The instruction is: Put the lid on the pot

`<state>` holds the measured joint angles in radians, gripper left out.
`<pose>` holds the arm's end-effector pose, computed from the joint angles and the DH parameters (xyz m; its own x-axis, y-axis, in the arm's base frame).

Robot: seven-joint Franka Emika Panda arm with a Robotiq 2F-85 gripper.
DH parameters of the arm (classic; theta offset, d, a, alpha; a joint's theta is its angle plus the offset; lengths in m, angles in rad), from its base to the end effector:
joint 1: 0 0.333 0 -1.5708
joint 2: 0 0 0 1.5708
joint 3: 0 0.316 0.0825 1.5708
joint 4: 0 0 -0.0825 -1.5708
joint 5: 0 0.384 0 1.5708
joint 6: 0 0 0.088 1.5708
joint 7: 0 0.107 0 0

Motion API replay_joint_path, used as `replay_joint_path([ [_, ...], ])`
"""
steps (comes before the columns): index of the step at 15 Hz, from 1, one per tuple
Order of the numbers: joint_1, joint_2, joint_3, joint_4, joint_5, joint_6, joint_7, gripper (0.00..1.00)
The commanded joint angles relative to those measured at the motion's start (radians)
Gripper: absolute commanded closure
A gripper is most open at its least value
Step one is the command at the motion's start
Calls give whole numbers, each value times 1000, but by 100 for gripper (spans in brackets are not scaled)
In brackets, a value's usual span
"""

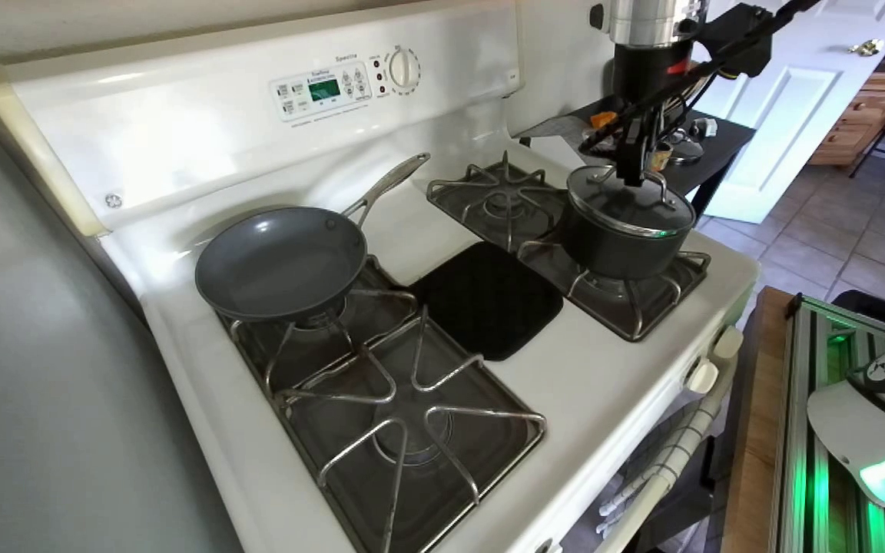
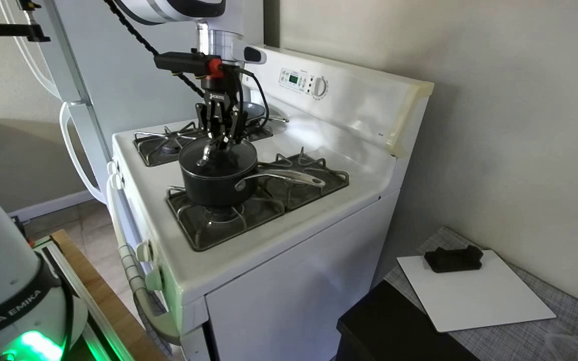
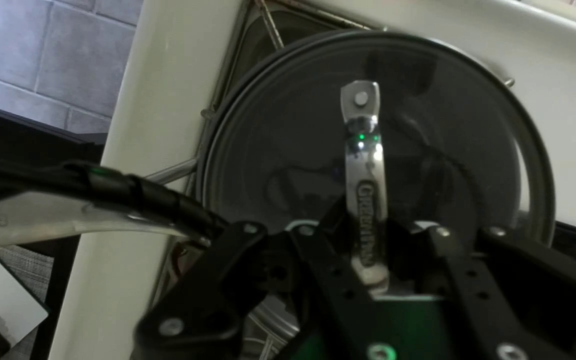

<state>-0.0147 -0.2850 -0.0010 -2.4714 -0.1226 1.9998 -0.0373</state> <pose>0.4182 -0.0140 0.3840 0.9788 0.0726 -0.1916 0.0916 -0.9915 0.0925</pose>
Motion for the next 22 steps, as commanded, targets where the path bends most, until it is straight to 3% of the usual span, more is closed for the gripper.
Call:
replay_joint_path([
  [1,-2,-9,8,-3,-31,2,22,100],
  [22,16,12,56,24,-104,-67,38,100],
])
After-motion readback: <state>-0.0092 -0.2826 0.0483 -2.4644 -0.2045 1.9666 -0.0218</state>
